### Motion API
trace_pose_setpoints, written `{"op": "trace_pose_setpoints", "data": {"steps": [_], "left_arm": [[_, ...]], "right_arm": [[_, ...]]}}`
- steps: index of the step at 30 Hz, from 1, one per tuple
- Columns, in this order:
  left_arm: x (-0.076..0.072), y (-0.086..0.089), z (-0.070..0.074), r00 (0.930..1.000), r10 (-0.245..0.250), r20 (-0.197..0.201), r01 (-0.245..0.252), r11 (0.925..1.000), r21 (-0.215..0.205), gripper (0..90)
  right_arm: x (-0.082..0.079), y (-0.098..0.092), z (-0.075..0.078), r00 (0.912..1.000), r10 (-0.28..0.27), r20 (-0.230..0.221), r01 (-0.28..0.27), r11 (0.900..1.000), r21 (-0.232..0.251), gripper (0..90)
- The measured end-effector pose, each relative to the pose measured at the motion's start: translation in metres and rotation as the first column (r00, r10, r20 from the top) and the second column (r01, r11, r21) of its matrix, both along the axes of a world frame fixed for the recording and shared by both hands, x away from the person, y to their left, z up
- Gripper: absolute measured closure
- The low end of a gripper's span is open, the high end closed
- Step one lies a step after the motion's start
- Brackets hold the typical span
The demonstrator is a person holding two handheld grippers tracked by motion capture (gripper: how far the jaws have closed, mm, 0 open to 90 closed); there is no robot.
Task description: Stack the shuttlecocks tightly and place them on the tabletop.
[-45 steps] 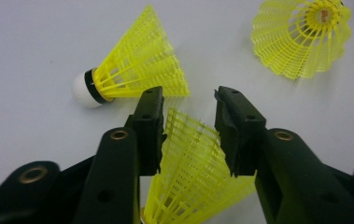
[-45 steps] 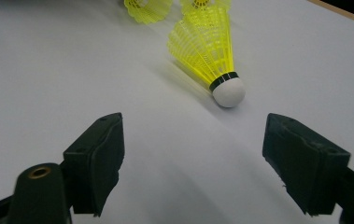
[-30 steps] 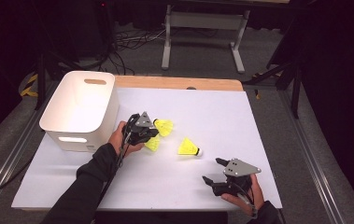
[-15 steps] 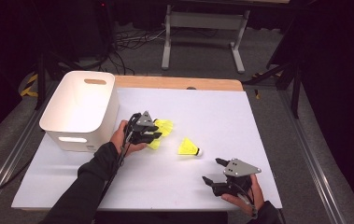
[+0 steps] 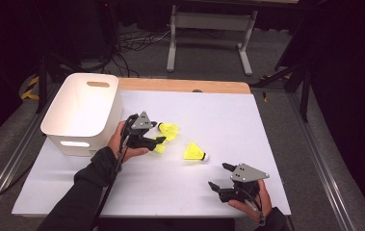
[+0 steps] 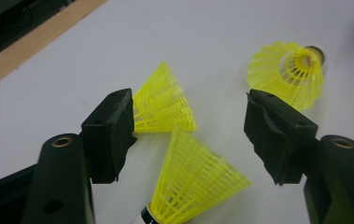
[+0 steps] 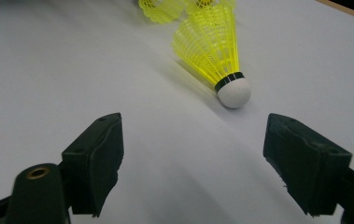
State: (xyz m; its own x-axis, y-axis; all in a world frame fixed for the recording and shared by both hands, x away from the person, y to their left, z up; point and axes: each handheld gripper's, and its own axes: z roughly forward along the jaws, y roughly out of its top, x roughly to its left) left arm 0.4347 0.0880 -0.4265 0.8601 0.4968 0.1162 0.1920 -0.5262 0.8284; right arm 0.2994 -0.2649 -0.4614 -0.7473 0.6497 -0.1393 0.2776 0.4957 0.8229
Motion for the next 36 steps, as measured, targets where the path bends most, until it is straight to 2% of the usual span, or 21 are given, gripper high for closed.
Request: {"op": "trace_pose_setpoints", "data": {"steps": [4, 9, 11, 13, 17, 20, 22, 24, 26, 27, 28, 29, 31, 34, 36], "left_arm": [[-0.011, 0.007, 0.01, 0.9982, -0.017, 0.057, 0.018, 0.9998, -0.013, 27.7], [-0.026, 0.018, 0.015, 0.9937, -0.024, 0.109, 0.028, 0.999, -0.035, 22.9], [-0.032, 0.023, 0.016, 0.9923, -0.028, 0.12, 0.035, 0.9977, -0.059, 20.9], [-0.04, 0.029, 0.018, 0.988, -0.024, 0.152, 0.034, 0.9975, -0.062, 20.2], [-0.055, 0.041, 0.02, 0.9815, -0.029, 0.189, 0.046, 0.9951, -0.088, 16.9], [-0.067, 0.05, 0.018, 0.9774, -0.019, 0.211, 0.045, 0.9918, -0.12, 14.5], [-0.075, 0.056, 0.015, 0.9752, -0.021, 0.22, 0.05, 0.9907, -0.126, 12.9], [-0.081, 0.059, 0.011, 0.9734, -0.004, 0.229, 0.033, 0.9922, -0.121, 12.9], [-0.087, 0.063, 0.007, 0.9661, 0.001, 0.258, 0.025, 0.9947, -0.1, 12.7], [-0.089, 0.066, 0.006, 0.966, -0.003, 0.258, 0.029, 0.9946, -0.099, 12.3], [-0.091, 0.07, 0.005, 0.963, -0.007, 0.269, 0.033, 0.995, -0.094, 12.3], [-0.093, 0.073, 0.004, 0.9639, -0.007, 0.266, 0.035, 0.9944, -0.1, 12.2], [-0.097, 0.079, 0.001, 0.9615, 0.005, 0.275, 0.027, 0.9934, -0.112, 11.7], [-0.101, 0.089, -0.006, 0.9624, 0.03, 0.27, 0.008, 0.9901, -0.14, 11.8], [-0.103, 0.095, -0.01, 0.9642, 0.047, 0.261, -0.009, 0.9896, -0.144, 12.5]], "right_arm": [[-0.001, 0.0, 0.0, 1.0, -0.001, 0.002, 0.001, 1.0, 0.0, 21.3], [-0.001, -0.001, 0.003, 0.9999, -0.007, 0.007, 0.007, 1.0, 0.015, 21.4], [-0.001, -0.001, 0.004, 0.9999, -0.013, 0.005, 0.013, 1.0, 0.023, 21.6], [-0.001, -0.001, 0.005, 0.9999, -0.015, 0.006, 0.015, 1.0, 0.026, 21.7], [-0.001, -0.001, 0.006, 0.9998, -0.02, 0.006, 0.02, 1.0, 0.023, 21.9], [-0.001, -0.001, 0.006, 0.9997, -0.024, 0.006, 0.024, 0.999, 0.026, 22.1], [-0.002, -0.001, 0.007, 0.9994, -0.031, 0.014, 0.031, 0.999, 0.026, 22.6], [-0.002, -0.001, 0.007, 0.9993, -0.034, 0.014, 0.033, 0.999, 0.026, 22.8], [-0.002, 0.0, 0.007, 0.9992, -0.038, 0.016, 0.037, 0.999, 0.025, 22.9], [-0.002, 0.0, 0.007, 0.9991, -0.037, 0.019, 0.036, 0.999, 0.026, 22.9], [-0.002, 0.0, 0.008, 0.9991, -0.037, 0.023, 0.036, 0.999, 0.027, 22.9], [-0.002, 0.001, 0.008, 0.9989, -0.039, 0.027, 0.039, 0.999, 0.027, 22.9], [-0.002, 0.002, 0.008, 0.9987, -0.04, 0.031, 0.039, 0.999, 0.024, 22.9], [-0.002, 0.003, 0.009, 0.9985, -0.04, 0.038, 0.04, 0.999, 0.017, 23.0], [-0.002, 0.002, 0.013, 0.998, -0.041, 0.048, 0.04, 0.999, 0.013, 23.3]]}}
